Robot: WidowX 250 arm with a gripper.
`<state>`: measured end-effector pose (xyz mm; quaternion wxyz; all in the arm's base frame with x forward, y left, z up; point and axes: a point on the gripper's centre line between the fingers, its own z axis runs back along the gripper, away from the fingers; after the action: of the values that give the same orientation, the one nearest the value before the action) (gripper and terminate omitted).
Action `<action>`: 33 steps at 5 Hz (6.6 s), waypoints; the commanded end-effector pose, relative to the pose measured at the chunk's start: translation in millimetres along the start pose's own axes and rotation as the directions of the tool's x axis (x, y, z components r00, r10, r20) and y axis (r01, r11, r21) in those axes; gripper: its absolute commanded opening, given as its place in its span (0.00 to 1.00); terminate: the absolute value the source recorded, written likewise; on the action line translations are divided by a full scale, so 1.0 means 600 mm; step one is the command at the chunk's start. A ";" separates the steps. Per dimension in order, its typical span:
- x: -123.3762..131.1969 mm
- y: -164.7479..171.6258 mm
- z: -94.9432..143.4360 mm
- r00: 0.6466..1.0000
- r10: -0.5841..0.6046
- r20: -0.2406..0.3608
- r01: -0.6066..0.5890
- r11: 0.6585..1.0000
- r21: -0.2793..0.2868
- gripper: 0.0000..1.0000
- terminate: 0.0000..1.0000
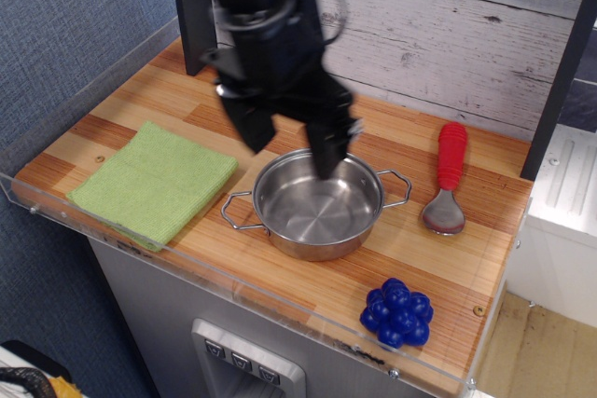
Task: Place the spoon on the top of the green cloth.
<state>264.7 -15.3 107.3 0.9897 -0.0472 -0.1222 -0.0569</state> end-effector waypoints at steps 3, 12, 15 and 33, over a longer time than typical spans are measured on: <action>0.163 -0.064 -0.102 0.991 0.098 0.093 -0.094 0.994 -0.048 1.00 0.00; 0.179 -0.084 -0.167 0.964 0.261 0.043 -0.264 0.962 0.075 0.00 0.00; 0.191 -0.111 -0.141 0.910 0.413 0.036 -0.413 0.910 -0.028 0.00 0.00; 0.103 0.240 -0.085 0.494 0.842 0.216 -0.869 0.477 0.131 1.00 0.00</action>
<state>352.3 114.3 34.5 0.8800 0.0157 -0.1083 0.4621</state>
